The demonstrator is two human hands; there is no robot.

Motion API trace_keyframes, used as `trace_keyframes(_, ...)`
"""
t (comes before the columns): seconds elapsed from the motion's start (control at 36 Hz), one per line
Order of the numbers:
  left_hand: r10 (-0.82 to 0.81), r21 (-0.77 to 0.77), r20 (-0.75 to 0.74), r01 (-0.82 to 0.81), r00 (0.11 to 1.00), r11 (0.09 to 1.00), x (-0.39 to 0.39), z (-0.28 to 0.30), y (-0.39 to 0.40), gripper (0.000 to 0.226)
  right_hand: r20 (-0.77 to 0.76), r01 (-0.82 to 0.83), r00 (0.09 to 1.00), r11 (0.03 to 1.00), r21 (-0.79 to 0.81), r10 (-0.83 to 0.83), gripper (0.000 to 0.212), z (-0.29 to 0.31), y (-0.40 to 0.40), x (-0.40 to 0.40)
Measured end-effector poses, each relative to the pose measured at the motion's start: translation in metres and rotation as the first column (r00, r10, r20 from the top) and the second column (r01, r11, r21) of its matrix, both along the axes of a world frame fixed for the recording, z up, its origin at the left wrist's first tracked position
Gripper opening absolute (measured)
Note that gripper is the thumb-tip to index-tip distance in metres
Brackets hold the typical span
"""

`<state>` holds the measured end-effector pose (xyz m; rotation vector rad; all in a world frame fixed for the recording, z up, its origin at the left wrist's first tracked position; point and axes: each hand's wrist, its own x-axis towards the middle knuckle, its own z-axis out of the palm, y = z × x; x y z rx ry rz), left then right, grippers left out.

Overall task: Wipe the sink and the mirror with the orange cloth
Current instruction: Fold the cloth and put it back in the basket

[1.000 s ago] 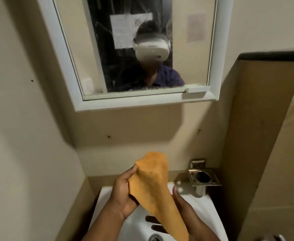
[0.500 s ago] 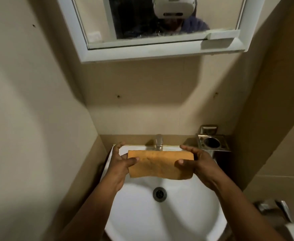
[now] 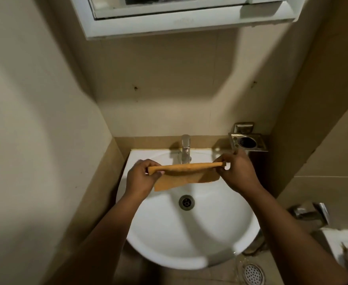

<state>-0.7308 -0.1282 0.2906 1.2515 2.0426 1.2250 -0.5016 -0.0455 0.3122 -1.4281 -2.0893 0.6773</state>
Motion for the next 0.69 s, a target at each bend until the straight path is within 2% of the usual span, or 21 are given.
trace_keyframes(0.03,0.004,0.009,-0.016,-0.003,1.0,1.0,-0.003,0.0,0.0,0.023,-0.047,0.017,0.999,1.0,-0.024,-0.018,0.009,-0.001,-0.001,0.001)
trace_keyframes(0.08,-0.007,0.022,0.045,0.006,0.999,1.0,-0.01,0.001,-0.001,0.02,-0.223,-0.006,0.974,0.987,-0.159,-0.03,0.011,-0.002,-0.002,0.001)
trace_keyframes(0.17,-0.044,0.031,0.236,0.038,0.971,0.999,-0.016,0.001,-0.004,0.017,-0.522,-0.136,0.847,0.909,-0.393,-0.099,0.007,0.0,-0.008,-0.001)
trace_keyframes(0.25,-0.058,0.043,0.352,0.046,0.934,0.998,-0.014,0.001,-0.005,0.01,-0.62,-0.168,0.764,0.872,-0.459,-0.179,0.008,-0.003,-0.016,-0.008)
trace_keyframes(0.36,0.002,-0.007,0.46,0.001,0.888,1.0,-0.005,-0.003,-0.002,0.022,-0.598,-0.104,0.744,0.834,-0.543,-0.297,0.006,-0.012,-0.026,-0.016)
trace_keyframes(0.5,0.05,-0.117,0.48,0.008,0.876,0.993,0.002,-0.013,0.002,0.027,-0.527,0.006,0.747,0.797,-0.604,-0.405,0.006,-0.025,-0.034,-0.013)
trace_keyframes(0.69,0.068,-0.216,0.483,0.044,0.873,0.975,0.009,-0.027,0.009,0.033,-0.443,0.082,0.751,0.735,-0.673,-0.49,0.027,-0.041,-0.046,0.001)
